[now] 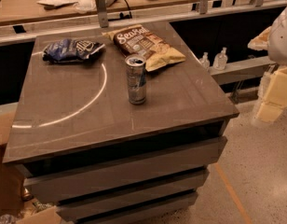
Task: Move blue chip bag near brown chip bag
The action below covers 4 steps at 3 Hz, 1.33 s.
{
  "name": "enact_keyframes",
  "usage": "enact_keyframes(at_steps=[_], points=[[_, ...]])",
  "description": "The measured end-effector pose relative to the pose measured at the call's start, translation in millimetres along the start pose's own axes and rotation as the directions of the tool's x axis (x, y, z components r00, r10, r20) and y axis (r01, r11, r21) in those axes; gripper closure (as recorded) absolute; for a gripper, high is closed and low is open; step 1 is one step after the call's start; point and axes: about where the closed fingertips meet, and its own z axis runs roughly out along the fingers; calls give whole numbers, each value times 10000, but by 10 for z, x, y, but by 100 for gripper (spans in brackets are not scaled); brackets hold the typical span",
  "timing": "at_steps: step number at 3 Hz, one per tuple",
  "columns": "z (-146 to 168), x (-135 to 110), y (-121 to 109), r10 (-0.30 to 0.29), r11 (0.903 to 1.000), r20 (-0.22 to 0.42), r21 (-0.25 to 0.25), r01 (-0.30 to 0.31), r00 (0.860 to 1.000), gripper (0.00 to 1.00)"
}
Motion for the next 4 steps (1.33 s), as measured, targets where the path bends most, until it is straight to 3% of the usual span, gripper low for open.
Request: enact_keyframes(at_steps=[1,2,3,4], points=[[0,0,0,0,10000,1,2,0,10000,0],[17,-71,30,153,9999,498,18,-155,9986,0],[159,-259,126,490,9985,1686,-304,-445,9845,0],[373,-537,235,595,9962,3312,-802,-348,9417,0]])
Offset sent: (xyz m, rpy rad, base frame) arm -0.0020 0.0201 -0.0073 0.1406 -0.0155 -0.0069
